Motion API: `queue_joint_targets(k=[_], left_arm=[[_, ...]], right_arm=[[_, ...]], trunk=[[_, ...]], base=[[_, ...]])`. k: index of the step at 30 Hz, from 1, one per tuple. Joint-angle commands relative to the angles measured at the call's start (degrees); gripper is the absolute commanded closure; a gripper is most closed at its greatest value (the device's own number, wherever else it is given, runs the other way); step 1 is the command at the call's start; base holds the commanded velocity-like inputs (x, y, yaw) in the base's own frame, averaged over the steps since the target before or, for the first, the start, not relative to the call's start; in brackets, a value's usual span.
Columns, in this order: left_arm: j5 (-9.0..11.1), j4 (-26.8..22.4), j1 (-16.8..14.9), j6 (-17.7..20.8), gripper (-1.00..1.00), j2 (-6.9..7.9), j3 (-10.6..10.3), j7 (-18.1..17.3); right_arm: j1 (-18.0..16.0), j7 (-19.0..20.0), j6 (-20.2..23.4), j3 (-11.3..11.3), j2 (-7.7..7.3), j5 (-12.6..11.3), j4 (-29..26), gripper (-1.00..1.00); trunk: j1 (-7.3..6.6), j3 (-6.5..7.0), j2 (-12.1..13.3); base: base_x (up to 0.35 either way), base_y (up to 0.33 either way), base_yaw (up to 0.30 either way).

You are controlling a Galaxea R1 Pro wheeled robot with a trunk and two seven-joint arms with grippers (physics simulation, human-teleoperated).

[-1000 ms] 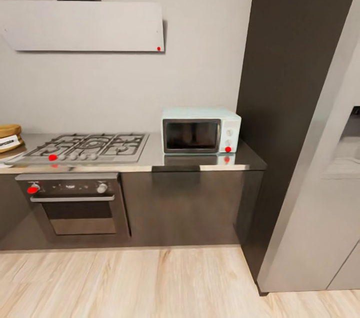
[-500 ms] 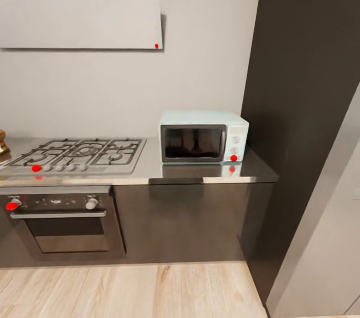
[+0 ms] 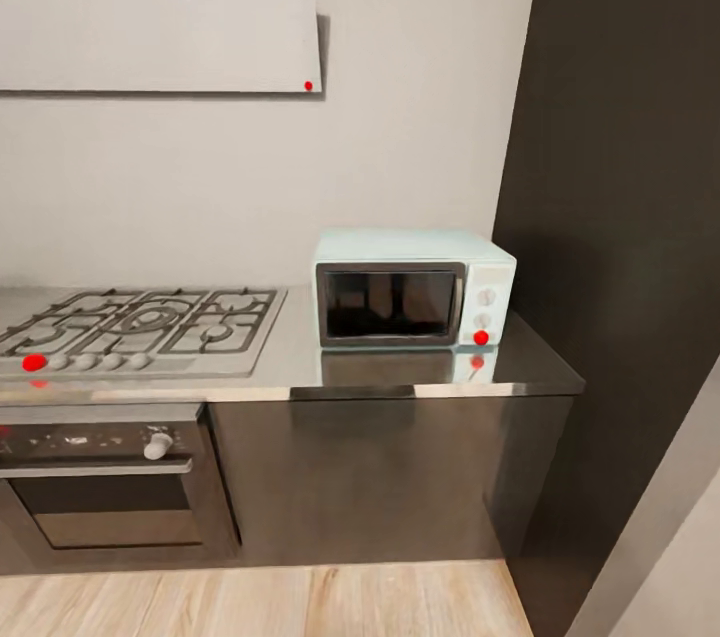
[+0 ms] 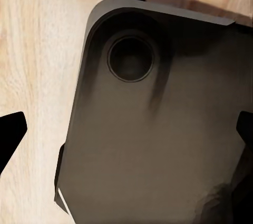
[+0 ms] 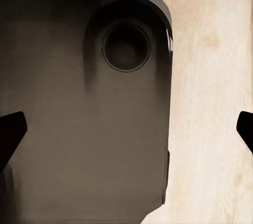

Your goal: In the kitchen, take the popcorn bag from the countertop, put it into the microwave, and heat it until the popcorn is cooked so the cooked popcorn ends up inside the bag.

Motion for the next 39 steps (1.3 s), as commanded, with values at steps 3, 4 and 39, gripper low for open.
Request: queue_joint_targets(k=[3, 4, 39], left_arm=[[0.1, -0.1, 0.0, -0.2, -1.0, -0.01, 0.4, 0.0], [0.1, -0.1, 0.0, -0.2, -1.0, -0.01, 0.4, 0.0], [-0.1, -0.1, 0.0, -0.3, -1.0, -0.28, 0.3, 0.0]], right_arm=[[0.0, 0.0, -0.3, 0.0, -0.01, -0.2, 0.1, -1.0], [0.0, 0.0, -0.3, 0.0, -0.01, -0.2, 0.1, -1.0], [-21.1, 0.3, 66.6, 1.5, 1.22, 5.6, -88.8, -1.0]], trunk=[[0.01, -0.04, 0.0], [0.01, -0.04, 0.0], [0.01, -0.04, 0.0]], base=[[0.042, 0.0, 0.0], [0.013, 0.0, 0.0], [0.0, 0.0, 0.0]])
